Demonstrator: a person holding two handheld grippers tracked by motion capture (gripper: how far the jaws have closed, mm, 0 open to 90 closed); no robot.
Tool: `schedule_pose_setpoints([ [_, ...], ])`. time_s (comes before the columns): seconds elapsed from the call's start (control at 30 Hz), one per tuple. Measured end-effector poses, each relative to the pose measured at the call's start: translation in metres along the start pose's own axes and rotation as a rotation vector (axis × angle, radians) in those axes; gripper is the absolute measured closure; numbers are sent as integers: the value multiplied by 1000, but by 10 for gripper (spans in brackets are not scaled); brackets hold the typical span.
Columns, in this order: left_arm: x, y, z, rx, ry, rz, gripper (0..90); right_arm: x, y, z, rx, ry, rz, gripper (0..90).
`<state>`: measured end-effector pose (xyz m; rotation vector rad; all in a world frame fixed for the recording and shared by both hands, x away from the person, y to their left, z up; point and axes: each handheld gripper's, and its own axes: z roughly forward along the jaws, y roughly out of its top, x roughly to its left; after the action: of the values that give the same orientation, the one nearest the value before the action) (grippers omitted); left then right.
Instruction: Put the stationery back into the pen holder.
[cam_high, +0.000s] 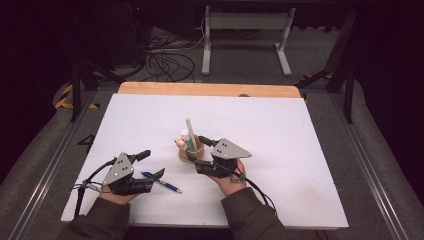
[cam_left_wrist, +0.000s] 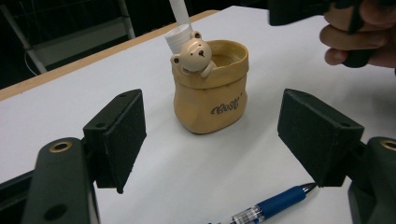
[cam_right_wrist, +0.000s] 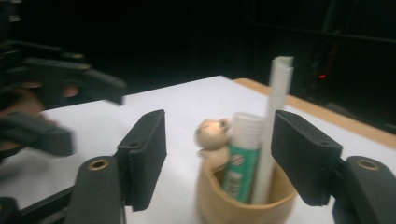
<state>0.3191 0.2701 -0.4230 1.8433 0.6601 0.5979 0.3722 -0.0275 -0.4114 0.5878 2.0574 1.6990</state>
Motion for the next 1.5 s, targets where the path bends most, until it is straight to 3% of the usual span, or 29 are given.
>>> schedule_pose_setpoints([
  [0.1,1,0,0,0,7,-3,236,5,-4,-1,37,60,12,288],
  [0.37,4,0,0,1,18,-27,190,16,-8,-4,64,116,15,255],
  [0.93,9,-1,0,18,28,-57,148,37,-19,11,199,157,14,371],
  [1.4,10,-1,0,17,34,-61,145,62,-36,36,393,150,-19,551],
  [1.5,10,-1,0,18,33,-60,145,64,-38,38,413,141,-35,577],
])
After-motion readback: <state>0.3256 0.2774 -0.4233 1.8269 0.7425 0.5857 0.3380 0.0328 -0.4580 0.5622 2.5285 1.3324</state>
